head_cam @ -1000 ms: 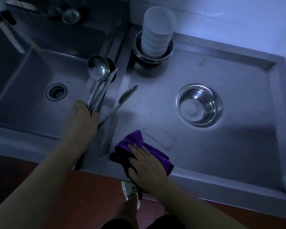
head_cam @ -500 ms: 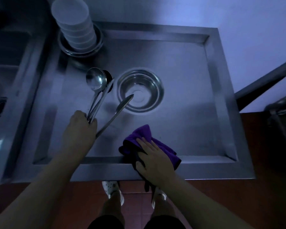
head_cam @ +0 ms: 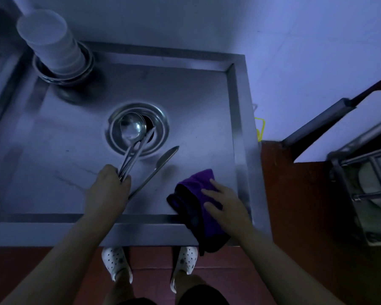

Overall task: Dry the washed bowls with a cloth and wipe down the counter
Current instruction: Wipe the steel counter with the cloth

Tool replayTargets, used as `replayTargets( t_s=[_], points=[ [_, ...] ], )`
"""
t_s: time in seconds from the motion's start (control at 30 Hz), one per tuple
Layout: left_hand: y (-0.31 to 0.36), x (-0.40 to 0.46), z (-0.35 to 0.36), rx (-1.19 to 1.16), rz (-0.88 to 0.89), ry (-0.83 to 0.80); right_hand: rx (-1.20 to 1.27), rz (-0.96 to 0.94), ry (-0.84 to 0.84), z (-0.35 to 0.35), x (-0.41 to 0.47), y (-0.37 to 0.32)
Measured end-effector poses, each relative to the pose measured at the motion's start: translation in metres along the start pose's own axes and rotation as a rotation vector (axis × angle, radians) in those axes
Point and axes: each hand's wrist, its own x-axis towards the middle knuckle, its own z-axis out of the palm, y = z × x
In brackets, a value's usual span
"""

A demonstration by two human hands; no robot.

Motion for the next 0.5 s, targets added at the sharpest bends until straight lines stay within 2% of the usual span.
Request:
replayTargets(
  t_s=[0.07,0.17,0.3,0.4,0.5],
  points=[
    [0.006,-0.005,0.002,-0.006,0.004,0.021,-0.230,0.074,0.143,-0.010,-0.004,0.010],
    [0.015,-0.012,0.003,-0.009,-0.004,0.032,-0.482,0.157,0.036,-0.011,-0.008,0.016],
    [0.022,-0.022,0.002,-0.019,-0.025,0.028,-0.396,0.221,-0.054,-0.016,-0.005,0.008],
    [0.025,-0.028,-0.001,-0.012,-0.040,0.045,-0.376,0.163,-0.100,-0.029,0.002,0.001],
    [0.026,-0.031,-0.007,-0.017,-0.072,0.051,-0.352,0.093,-0.053,-0.050,0.009,-0.012]
  ],
)
